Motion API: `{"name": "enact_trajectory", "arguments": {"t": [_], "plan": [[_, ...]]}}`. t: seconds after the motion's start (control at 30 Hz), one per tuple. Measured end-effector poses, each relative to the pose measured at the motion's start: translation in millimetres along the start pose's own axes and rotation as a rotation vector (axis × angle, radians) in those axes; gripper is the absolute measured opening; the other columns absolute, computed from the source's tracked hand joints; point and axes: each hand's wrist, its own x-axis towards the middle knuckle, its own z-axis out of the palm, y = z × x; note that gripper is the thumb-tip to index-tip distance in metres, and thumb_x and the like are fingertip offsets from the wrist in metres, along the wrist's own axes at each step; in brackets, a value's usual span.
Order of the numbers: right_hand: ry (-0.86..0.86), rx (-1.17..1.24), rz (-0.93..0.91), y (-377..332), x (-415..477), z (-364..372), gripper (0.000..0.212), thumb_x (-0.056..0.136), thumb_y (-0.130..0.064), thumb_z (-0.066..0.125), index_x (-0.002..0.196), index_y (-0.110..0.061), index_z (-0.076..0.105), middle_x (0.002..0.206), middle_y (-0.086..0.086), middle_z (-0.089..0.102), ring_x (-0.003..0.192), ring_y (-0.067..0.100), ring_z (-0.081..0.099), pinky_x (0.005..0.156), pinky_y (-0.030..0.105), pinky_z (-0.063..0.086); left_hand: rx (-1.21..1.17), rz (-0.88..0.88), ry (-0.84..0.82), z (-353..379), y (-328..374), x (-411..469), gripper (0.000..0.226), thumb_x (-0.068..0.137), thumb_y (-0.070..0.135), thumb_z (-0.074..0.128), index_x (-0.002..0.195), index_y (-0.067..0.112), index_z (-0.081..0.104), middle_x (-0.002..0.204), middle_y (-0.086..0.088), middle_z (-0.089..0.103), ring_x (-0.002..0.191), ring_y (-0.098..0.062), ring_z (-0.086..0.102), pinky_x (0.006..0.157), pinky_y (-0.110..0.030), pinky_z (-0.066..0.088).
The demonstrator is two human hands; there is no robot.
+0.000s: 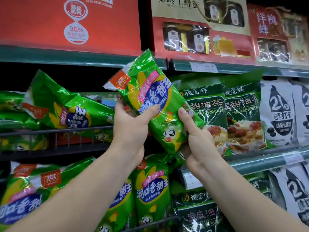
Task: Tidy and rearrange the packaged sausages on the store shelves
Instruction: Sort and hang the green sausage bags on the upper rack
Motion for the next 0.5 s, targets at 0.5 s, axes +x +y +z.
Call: {"name": "enact_trajectory", "arguments": {"t": [0.5], "plan": [[-0.209,-0.647,-0.417,-44.0,18.4,7.3,0.053,0.082,-0.02,0.079,0.128,-0.024,0.055,0.11,0.001,0.069,0.095,0.009,0.07,0.081,0.029,0.059,0.242,0.146,-0.185,-12.8,29.6,30.4,0.053,0.07,-0.001,0.081,0.116,0.005,0.056,0.099,-0.012,0.075,0.089,-0.028,0.074,0.072,-0.041,0.06]]}}
